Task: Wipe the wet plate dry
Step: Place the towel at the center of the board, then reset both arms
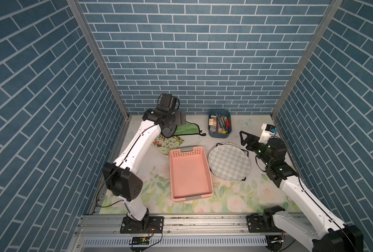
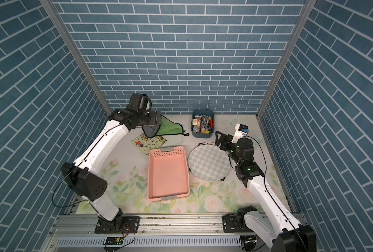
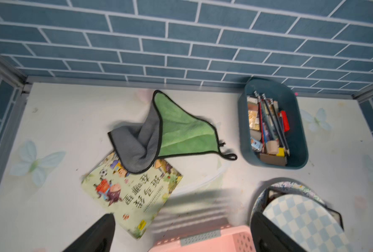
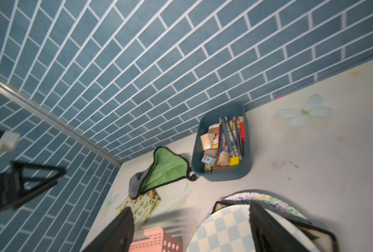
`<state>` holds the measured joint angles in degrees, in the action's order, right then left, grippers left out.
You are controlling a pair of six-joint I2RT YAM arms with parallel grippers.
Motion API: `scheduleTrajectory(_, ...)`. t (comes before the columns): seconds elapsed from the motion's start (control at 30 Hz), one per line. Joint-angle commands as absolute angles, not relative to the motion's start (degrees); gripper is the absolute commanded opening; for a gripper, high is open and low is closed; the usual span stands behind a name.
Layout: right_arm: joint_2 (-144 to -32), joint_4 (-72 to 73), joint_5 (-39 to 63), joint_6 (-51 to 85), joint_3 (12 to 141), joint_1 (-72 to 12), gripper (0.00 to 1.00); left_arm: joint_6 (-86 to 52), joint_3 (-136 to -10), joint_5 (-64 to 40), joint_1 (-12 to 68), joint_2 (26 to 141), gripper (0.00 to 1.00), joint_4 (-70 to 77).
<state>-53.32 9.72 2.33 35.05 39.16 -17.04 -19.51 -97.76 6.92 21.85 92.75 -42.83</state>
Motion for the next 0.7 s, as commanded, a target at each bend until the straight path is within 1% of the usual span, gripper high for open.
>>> scheduleTrajectory(0.0,-48.0,7.43,-14.74,25.77,36.44,-17.0,0.86,-16.23,-81.07,14.2,22.06,80.35,1.0,-22.94)
scheduleTrajectory(0.07,-45.52,9.07,-20.19,22.75,32.5,-16.86,0.87,-14.89,-68.73,16.44,22.02,73.13,1.0,-14.82)
scheduleTrajectory(0.17,-43.81,10.96,-28.08,20.81,27.25,-16.39,0.9,-13.73,-53.74,20.75,21.89,64.35,1.0,-5.56)
scheduleTrajectory(0.27,-44.62,12.95,-35.71,19.84,22.83,-15.68,0.93,-12.17,-42.88,24.35,21.8,58.12,1.0,0.75)
scheduleTrajectory(0.37,-46.12,19.61,-41.0,16.7,17.94,-15.31,0.94,-12.83,-34.64,29.64,21.71,54.4,1.0,5.14)
scheduleTrajectory(0.5,-50.89,30.32,-43.77,12.05,13.87,-14.14,0.96,-12.95,-28.04,35.12,21.49,52.37,1.0,8.53)
scheduleTrajectory(0.57,-54.91,34.45,-42.57,10.55,13.22,-13.16,0.97,-12.88,-26.33,36.42,21.36,52.31,1.0,9.68)
scheduleTrajectory(0.67,-61.74,47.0,-38.3,8.1,11.79,-11.83,0.99,-12.63,-23.51,37.75,20.83,52.7,1.0,12.77)
